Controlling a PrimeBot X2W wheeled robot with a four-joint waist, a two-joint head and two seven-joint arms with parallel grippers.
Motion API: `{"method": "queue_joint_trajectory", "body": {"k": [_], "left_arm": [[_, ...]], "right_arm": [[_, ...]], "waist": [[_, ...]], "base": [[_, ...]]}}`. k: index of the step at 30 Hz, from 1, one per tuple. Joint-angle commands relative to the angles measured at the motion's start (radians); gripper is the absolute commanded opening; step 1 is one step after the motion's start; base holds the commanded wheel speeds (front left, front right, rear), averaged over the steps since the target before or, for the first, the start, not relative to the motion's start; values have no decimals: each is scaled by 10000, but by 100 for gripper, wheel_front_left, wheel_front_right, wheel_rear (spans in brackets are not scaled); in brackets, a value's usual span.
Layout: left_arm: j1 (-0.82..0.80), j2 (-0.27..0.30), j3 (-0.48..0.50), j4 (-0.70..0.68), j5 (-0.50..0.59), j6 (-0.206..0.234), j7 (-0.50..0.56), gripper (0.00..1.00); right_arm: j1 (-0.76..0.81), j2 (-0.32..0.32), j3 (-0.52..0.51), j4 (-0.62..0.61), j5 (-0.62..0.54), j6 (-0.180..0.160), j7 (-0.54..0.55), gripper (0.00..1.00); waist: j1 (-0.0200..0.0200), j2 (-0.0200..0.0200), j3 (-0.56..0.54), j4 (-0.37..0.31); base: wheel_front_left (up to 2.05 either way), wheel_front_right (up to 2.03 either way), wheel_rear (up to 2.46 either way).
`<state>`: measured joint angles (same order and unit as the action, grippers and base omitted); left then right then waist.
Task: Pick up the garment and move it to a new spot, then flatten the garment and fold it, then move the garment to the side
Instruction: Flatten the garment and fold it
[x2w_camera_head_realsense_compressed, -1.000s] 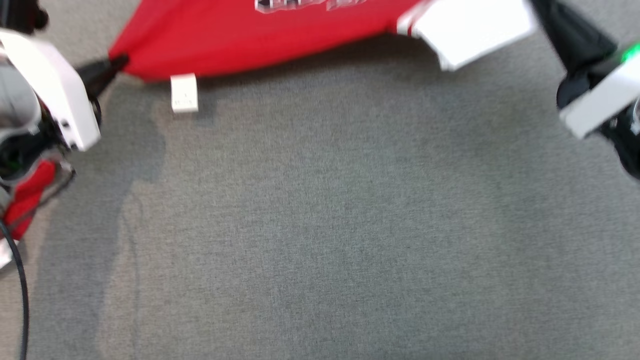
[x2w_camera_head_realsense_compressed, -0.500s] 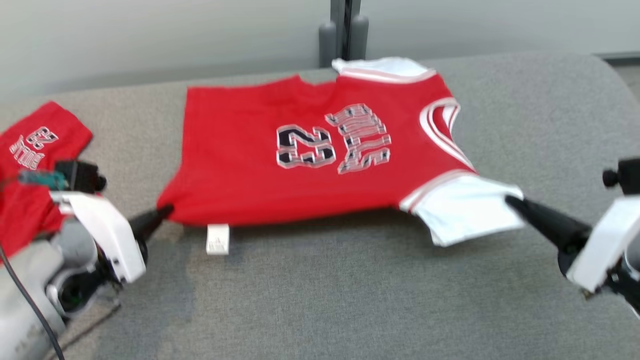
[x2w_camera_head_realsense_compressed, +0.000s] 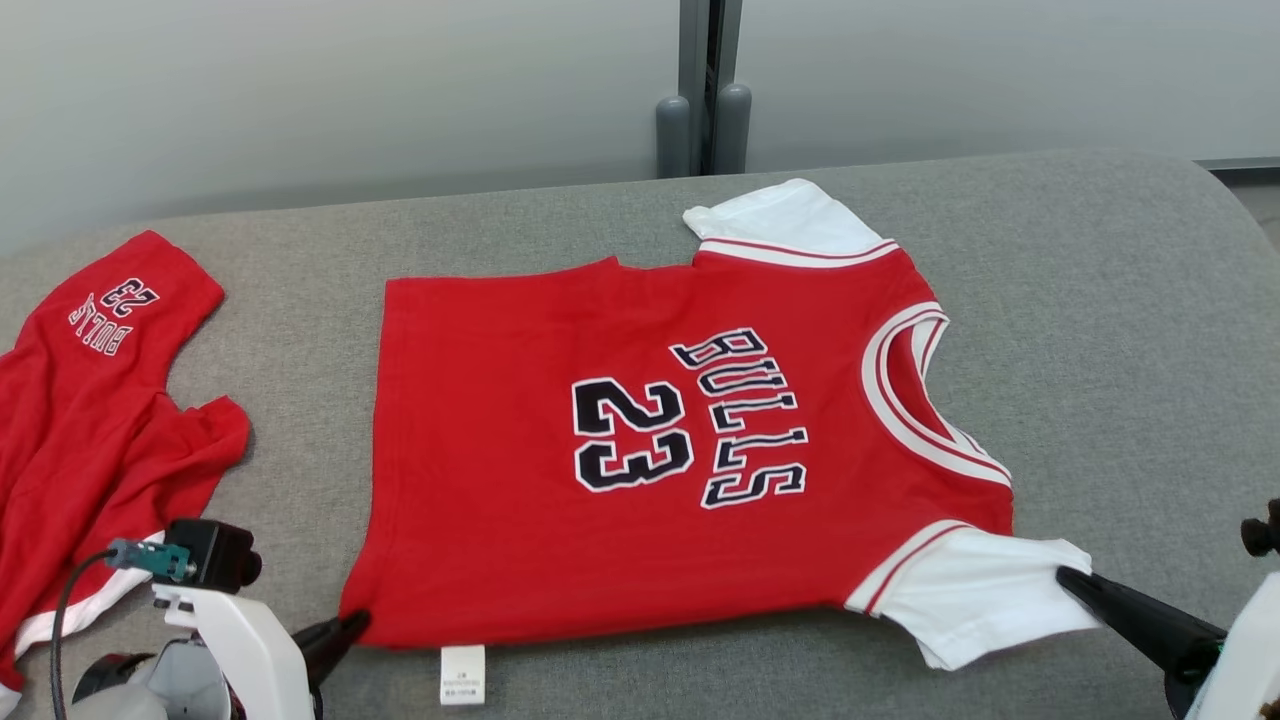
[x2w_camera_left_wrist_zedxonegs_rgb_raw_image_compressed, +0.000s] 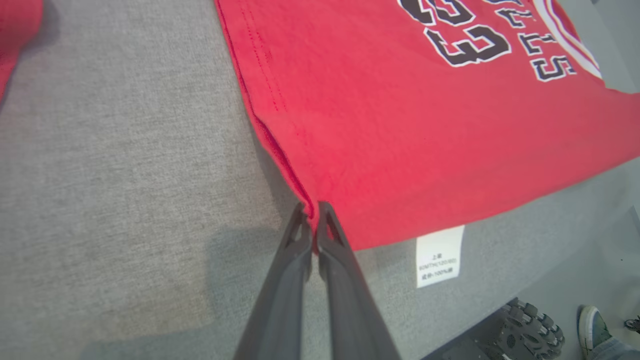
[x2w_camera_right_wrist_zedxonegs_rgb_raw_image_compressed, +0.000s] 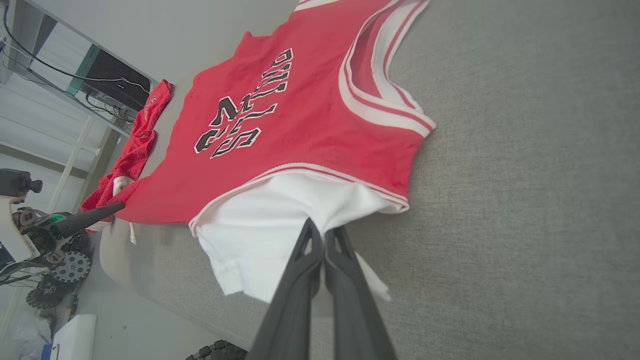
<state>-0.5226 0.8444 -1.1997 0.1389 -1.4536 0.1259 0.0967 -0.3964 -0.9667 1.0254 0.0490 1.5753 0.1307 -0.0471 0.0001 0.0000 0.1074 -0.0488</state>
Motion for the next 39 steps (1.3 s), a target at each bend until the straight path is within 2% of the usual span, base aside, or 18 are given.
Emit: {"method": "queue_joint_trajectory", "body": {"k": [1, 2, 10, 13, 19, 26, 33, 39], "left_arm": [[186, 204, -40, -198, 29, 173, 26, 0], [407, 431, -102, -780, -12, 381, 86, 0], [1049, 1193, -259, -2678, -154, 881, 295, 0], [1038, 1151, -284, -2769, -149, 975, 375, 0], [835, 895, -311, -2597, -183, 848, 605, 0], [377, 699, -21, -2145, -239, 552, 623, 0], [-459, 467, 261, -1496, -309, 27, 1119, 0], [-1249, 36, 497, -659, -325, -385, 1468, 0]], "right_arm": [[190, -217, -4, 36, 94, 3, -143, 0], [443, -396, 75, -18, 107, 1, -222, 0], [1052, -996, 379, -537, 201, 3, -292, 0], [984, -1128, 415, -711, 129, 3, -218, 0], [669, -1212, 471, -756, -20, 3, 75, 0], [-172, -644, 401, -398, -401, 3, 808, 0], [-1189, 129, 135, 394, -620, 5, 1456, 0], [-2187, 809, -106, 1389, -1518, 5, 1995, 0]], "waist": [[-1, 0, -38, 62], [-1, 0, -84, 125], [-1, 0, -178, 335], [-1, 0, -254, 345], [-1, 0, -352, 333], [-1, 0, 28, 264], [-1, 0, 659, 442], [-1, 0, 1393, 590]], "base": [[0, 0, 0], [0, 0, 0], [0, 0, 0], [0, 0, 0], [0, 0, 0], [0, 0, 0], [0, 0, 0], [0, 0, 0]]}}
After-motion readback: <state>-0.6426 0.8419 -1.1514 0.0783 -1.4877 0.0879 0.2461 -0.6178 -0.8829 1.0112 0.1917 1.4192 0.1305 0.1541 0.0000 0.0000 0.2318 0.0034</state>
